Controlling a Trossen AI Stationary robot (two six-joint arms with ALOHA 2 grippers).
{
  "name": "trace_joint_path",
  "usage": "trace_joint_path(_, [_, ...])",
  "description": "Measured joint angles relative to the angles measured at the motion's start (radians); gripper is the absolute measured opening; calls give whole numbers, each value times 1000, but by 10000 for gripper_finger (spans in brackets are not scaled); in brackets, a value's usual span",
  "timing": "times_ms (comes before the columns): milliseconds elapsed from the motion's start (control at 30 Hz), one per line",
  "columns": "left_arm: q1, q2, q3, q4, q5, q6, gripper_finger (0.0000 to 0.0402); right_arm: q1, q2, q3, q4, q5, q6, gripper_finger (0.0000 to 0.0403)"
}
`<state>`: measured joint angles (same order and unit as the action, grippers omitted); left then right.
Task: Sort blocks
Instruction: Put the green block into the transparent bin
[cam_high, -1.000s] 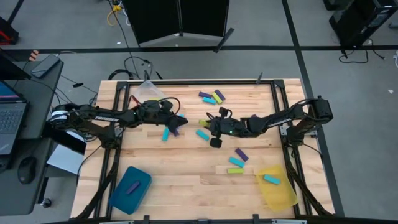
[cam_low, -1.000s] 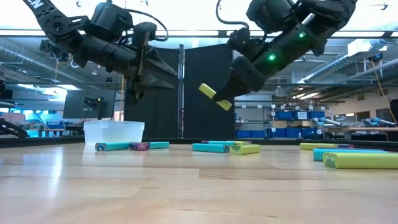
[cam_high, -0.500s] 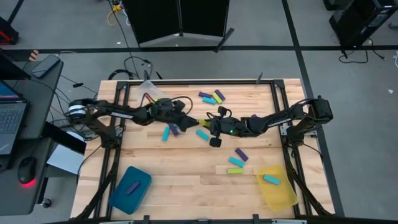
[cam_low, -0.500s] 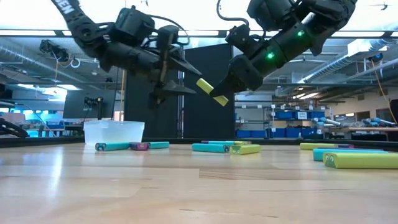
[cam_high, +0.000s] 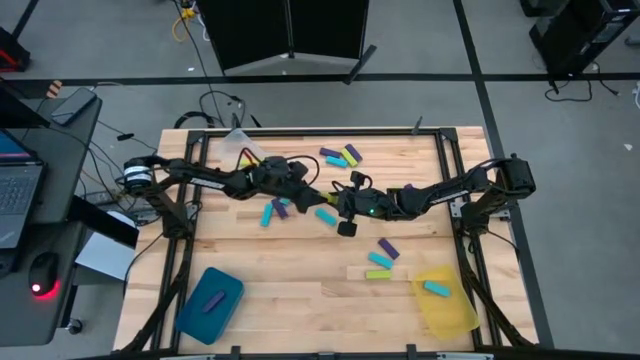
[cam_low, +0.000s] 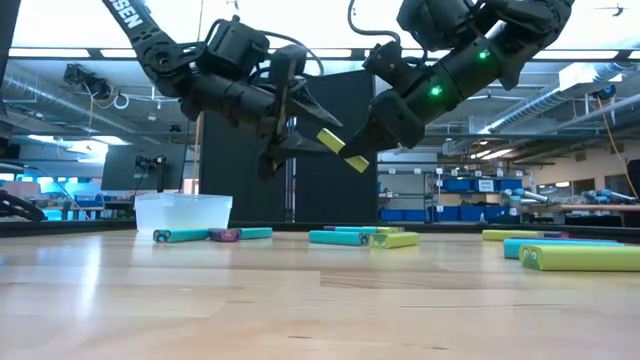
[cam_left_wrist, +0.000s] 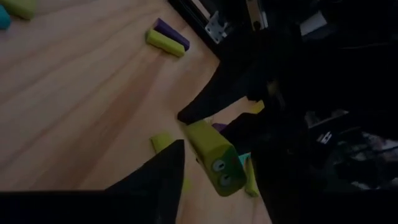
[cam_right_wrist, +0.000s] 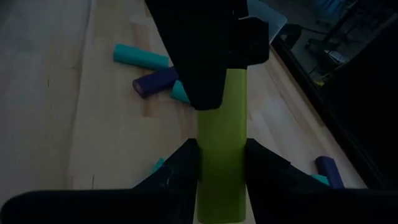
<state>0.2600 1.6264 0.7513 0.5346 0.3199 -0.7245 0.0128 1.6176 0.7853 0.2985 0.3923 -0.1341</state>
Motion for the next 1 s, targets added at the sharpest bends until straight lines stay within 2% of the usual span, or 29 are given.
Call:
trace_joint_path(200, [1,0,-2,-21,-6,75,84,0,0,0,-2,6,-4,111])
trace_joint_path(267, [2,0,-3,-23,-11,86,66,0,-1,0,-1,10,-2,109])
trace_joint_path(333, [2,0,-4,-24,-13,109,64,0,-2,0,2,3,3,101])
trace_joint_path(533, [2,0,-3,-9,-22,154,65,0,-2,1,11,5,2,149])
trace_joint_path(767, [40,-48,0,-11,-31,214,64,18,-49,1,-20,193,-45,181])
trace_joint_path(867, [77,-113,0,-80,-45,258,64,24,-94,1,-33,250,-53,188])
trace_joint_path(1000, [140,-242,0,-272,-117,339,64,16,-142,1,-80,254,-44,190])
